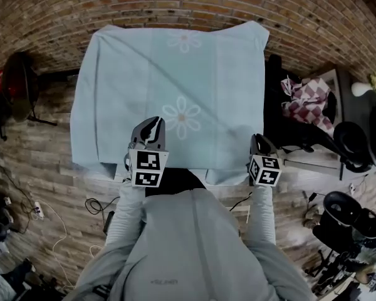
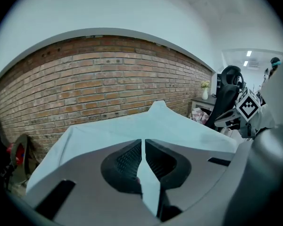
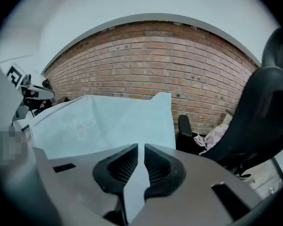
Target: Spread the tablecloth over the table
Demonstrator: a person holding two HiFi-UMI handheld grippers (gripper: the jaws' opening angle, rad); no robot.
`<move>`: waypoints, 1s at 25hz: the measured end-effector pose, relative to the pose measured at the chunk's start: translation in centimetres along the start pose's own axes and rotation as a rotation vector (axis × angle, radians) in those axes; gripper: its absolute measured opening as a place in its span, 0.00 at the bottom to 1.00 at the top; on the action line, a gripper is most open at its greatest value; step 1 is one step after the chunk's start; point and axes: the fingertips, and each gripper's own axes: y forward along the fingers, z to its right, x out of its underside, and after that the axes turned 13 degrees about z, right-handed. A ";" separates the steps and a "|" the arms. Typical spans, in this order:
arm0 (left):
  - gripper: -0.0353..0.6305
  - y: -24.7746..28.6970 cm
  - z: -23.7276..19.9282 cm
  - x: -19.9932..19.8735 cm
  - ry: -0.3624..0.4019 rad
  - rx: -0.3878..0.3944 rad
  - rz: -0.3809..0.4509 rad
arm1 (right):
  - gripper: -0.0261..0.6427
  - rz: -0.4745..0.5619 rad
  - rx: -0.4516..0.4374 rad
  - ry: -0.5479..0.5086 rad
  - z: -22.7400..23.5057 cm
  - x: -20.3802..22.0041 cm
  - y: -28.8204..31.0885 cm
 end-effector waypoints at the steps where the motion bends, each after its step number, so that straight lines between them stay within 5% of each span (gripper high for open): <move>1: 0.12 -0.5 -0.7 0.3 -0.006 -0.022 -0.003 | 0.08 0.011 -0.025 -0.009 -1.2 -0.6 0.5; 11: 0.12 -9.4 -12.6 7.2 -0.099 -0.252 -0.118 | 0.08 0.055 -0.318 -0.110 -19.4 -5.4 5.5; 18: 0.12 -17.9 -21.7 13.0 -0.156 -0.383 -0.224 | 0.08 0.057 -0.442 -0.140 -32.3 -6.7 6.1; 25: 0.23 -22.4 -27.2 17.8 -0.181 -0.393 -0.291 | 0.08 0.074 -0.502 -0.155 -41.2 -7.9 5.4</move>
